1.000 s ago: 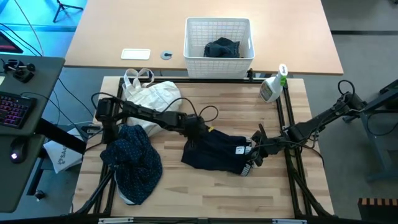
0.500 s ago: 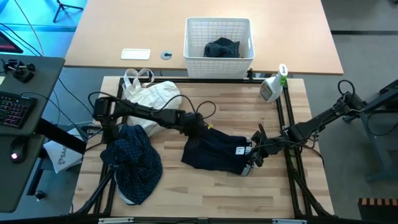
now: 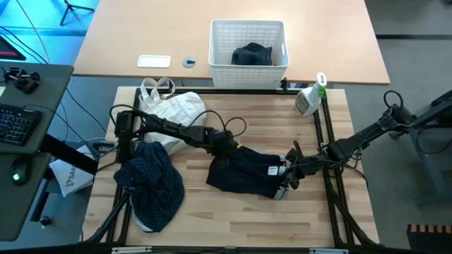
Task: Fold Laundry from Bin
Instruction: Fold the black boxer short
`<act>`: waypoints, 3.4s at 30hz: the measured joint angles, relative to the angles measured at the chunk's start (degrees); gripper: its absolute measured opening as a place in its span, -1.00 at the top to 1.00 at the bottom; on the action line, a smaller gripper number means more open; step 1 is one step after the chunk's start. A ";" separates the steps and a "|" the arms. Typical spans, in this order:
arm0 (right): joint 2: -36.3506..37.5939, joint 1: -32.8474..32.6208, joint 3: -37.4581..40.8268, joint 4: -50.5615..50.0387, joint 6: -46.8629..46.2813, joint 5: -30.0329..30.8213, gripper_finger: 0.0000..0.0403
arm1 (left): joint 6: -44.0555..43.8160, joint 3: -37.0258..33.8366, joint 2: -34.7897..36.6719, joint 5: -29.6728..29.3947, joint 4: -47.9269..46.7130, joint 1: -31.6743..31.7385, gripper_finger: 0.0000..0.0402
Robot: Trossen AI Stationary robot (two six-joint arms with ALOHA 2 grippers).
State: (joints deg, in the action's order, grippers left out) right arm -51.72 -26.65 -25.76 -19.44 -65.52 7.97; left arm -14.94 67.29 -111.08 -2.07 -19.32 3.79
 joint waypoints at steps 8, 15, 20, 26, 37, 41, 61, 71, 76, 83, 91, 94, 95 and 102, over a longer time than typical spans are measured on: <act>0.00 0.00 -0.02 0.00 0.00 -0.17 0.99 | 0.54 0.54 3.45 -4.39 -0.05 -3.20 0.96; -0.02 0.00 -0.01 0.03 -0.57 -3.75 0.99 | 1.53 0.56 8.76 -6.94 -3.42 -7.12 0.99; 0.48 -1.34 -0.02 3.37 -1.51 -10.96 0.99 | 0.45 0.56 14.51 -8.80 -6.87 -10.50 1.00; 3.33 -1.11 -0.11 6.31 -0.47 -10.79 0.99 | -4.33 0.57 19.89 -18.23 -6.43 -9.43 1.00; 5.32 6.23 -0.11 -2.57 -3.01 1.06 0.99 | -2.47 -0.14 13.03 -15.40 -3.46 0.38 1.00; 5.78 6.36 -1.62 1.87 3.00 -5.47 0.99 | -2.45 -0.14 13.40 -13.64 -3.16 -0.69 1.00; 2.21 14.47 -2.89 -20.23 4.97 9.84 0.83 | -5.91 -1.14 4.52 -16.21 3.48 1.64 0.85; 4.02 16.19 -6.75 -31.65 -2.86 4.98 0.09 | -7.14 -1.12 9.80 -6.54 -2.45 4.97 0.38; 5.45 13.25 -8.98 -31.62 -9.11 1.32 0.00 | -5.19 -1.12 14.47 -4.43 0.31 4.20 0.36; 4.41 4.84 -3.90 -25.69 -18.48 -0.61 -0.03 | 1.86 1.90 14.32 1.48 13.55 2.38 0.36; 4.51 9.05 2.76 -26.15 -21.98 3.77 -0.51 | 6.15 4.24 13.09 1.42 13.01 2.04 0.36; 4.37 11.05 8.44 -13.46 -20.42 5.04 -0.68 | 6.22 4.21 13.04 1.49 12.51 2.20 0.36; 4.32 11.65 10.60 -8.39 -19.82 6.06 -0.71 | 6.23 4.19 13.04 1.46 12.54 2.23 0.36; 1.81 15.08 16.91 4.84 -18.52 7.99 -0.38 | 6.23 4.19 13.04 4.51 11.48 1.73 0.36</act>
State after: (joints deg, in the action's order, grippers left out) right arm -49.92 -11.57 -8.85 -14.61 -84.03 15.96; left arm -8.71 71.48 -98.04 2.45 -7.84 5.52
